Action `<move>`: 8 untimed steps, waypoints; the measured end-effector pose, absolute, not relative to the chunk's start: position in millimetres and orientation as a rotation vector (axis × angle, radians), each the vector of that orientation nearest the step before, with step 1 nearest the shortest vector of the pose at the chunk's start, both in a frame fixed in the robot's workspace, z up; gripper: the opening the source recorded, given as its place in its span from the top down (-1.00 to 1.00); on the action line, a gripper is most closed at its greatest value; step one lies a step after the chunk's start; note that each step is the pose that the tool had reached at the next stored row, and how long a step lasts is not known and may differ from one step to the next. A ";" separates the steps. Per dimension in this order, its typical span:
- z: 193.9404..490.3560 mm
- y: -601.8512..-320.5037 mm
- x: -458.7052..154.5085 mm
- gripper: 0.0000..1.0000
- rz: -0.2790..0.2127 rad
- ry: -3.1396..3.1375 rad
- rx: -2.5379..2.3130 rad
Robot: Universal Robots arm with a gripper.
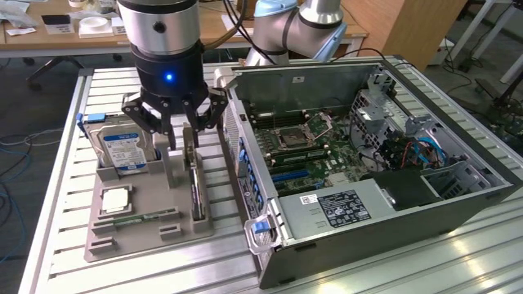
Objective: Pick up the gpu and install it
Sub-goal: 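Pick up the gpu and move the gpu toward the slot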
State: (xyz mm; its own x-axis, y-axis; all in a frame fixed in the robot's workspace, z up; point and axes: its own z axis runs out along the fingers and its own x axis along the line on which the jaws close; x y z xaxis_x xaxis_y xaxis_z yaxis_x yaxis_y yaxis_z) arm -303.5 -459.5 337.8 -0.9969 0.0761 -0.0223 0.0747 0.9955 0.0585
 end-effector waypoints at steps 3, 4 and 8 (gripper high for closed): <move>336.4 -459.5 -303.5 0.17 0.090 3.113 0.118; 335.2 -459.5 -303.5 0.17 0.090 3.113 0.118; 334.3 -459.5 -303.5 0.17 0.090 3.114 0.118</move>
State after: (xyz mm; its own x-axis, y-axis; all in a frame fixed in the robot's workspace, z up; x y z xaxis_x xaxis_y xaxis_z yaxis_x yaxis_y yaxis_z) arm -303.5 -459.5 334.3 -0.9969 0.0761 -0.0222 0.0747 0.9955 0.0584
